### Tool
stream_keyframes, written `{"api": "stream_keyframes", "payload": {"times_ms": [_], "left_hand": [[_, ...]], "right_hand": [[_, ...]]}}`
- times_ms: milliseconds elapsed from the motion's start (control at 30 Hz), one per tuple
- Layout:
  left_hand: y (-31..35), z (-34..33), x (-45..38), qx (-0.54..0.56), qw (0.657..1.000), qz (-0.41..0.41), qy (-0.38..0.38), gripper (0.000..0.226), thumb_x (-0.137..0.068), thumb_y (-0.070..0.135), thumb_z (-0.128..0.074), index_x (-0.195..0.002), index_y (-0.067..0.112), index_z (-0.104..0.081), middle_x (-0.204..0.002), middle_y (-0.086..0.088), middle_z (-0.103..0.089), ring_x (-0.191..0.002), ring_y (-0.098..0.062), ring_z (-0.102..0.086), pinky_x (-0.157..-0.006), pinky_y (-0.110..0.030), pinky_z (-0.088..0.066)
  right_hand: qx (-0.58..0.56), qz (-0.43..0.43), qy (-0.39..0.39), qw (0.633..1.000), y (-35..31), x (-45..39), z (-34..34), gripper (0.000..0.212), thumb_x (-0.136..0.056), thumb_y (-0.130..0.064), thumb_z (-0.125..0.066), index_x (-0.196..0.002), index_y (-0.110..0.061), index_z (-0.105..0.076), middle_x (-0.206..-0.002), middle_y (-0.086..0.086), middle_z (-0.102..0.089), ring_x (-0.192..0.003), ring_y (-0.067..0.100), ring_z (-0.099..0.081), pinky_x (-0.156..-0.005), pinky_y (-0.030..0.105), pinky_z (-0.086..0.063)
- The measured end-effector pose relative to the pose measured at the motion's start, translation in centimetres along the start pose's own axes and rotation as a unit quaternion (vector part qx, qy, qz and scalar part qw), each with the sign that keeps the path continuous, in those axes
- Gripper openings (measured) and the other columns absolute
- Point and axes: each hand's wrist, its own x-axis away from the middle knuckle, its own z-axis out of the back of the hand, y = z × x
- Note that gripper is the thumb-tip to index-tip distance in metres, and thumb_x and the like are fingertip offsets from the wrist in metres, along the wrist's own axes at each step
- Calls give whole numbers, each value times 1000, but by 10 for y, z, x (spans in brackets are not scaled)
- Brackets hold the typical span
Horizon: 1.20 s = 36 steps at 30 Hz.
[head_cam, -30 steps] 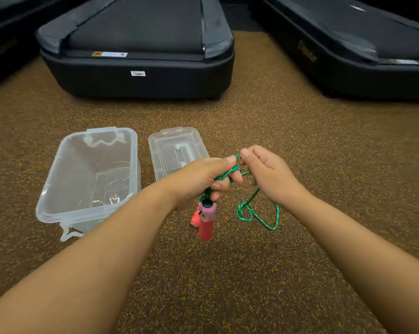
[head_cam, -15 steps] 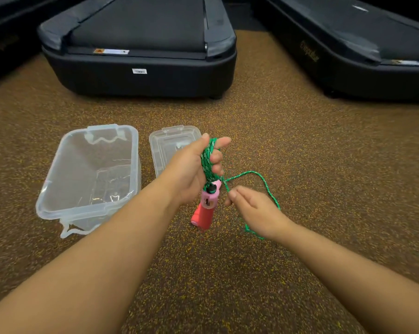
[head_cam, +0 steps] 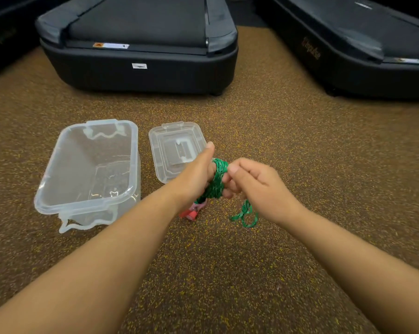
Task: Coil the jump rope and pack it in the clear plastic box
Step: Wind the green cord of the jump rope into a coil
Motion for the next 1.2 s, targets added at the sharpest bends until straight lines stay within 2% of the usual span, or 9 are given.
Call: {"api": "stream_keyframes", "payload": {"times_ms": [67, 167, 300, 467, 667, 800, 933, 1067, 1200], "left_hand": [[-2, 0, 2, -4, 998, -16, -54, 84, -94, 60, -2, -106, 0, -59, -90, -24, -67, -82, -26, -64, -94, -39, -43], [-5, 1, 0, -19, 995, -23, -90, 82, -94, 61, -11, -126, -5, -48, -67, -7, -61, -64, -16, -60, -87, -38, -47], [7, -6, 4, -21, 993, -21, -116, 55, -99, 45, -28, -104, 3, -62, -53, 3, -42, -49, -13, -44, -47, -19, -42], [10, -6, 4, 9, 995, -43, -93, 36, -101, 35, -30, -82, 13, -52, -44, 10, -33, -43, -10, -35, -49, -19, -37], [8, 11, 1, 114, 992, -50, -30, 35, -101, 34, -31, -76, 16, -47, -42, 10, -31, -38, -8, -33, -43, -17, -37], [14, 23, 0, 150, 986, -70, 31, 35, -101, 33, -31, -74, 17, -46, -39, 10, -31, -37, -9, -34, -50, -24, -34], [16, 28, -1, 190, 977, -74, 62, 35, -101, 33, -32, -72, 19, -46, -39, 11, -29, -37, -9, -31, -54, -26, -31], [17, 24, 0, 262, 961, -67, 60, 35, -100, 35, -33, -72, 20, -47, -38, 10, -31, -36, -8, -33, -55, -25, -32], [21, 16, -1, 326, 941, -63, 71, 36, -101, 34, -31, -89, 14, -58, -43, 10, -43, -38, -7, -37, -56, -23, -34]], "right_hand": [[-10, -6, 13, 1000, -2, -5, 10, 29, -97, -19, -46, -74, -6, -57, -61, 5, -58, -50, 0, -54, -53, 11, -39], [-14, -24, 45, 999, 6, -12, 22, 36, -96, -19, -47, -76, 9, -53, -66, 8, -51, -52, -5, -53, -50, 6, -40], [32, -52, 61, 996, 27, -19, 28, 40, -89, -50, -46, -66, -18, -53, -67, 1, -49, -66, 36, -58, -59, 33, -44], [42, -65, 70, 995, 38, -16, 25, 40, -86, -54, -44, -69, -21, -57, -57, 3, -42, -53, 15, -42, -56, 38, -41], [-76, -95, -4, 993, 41, -9, 32, 31, -100, -21, -38, -103, -11, -67, -66, 5, -56, -54, 14, -50, -55, 22, -42], [-72, -111, -47, 990, 49, -2, 32, 22, -96, -12, -47, -101, -17, -68, -64, 2, -58, -56, 10, -52, -58, 17, -45], [-58, -124, 4, 991, 57, 1, 29, 23, -96, -17, -48, -97, -21, -70, -55, -6, -44, -52, 6, -42, -57, 21, -43], [107, -115, 19, 987, 66, 6, 19, 22, -97, -26, -46, -89, -27, -67, -51, -16, -53, -50, -3, -44, -56, 25, -36], [285, -95, -99, 949, 61, 17, 1, 27, -95, -43, -40, -88, -29, -62, -60, -3, -56, -64, 18, -55, -64, 33, -46]]}}
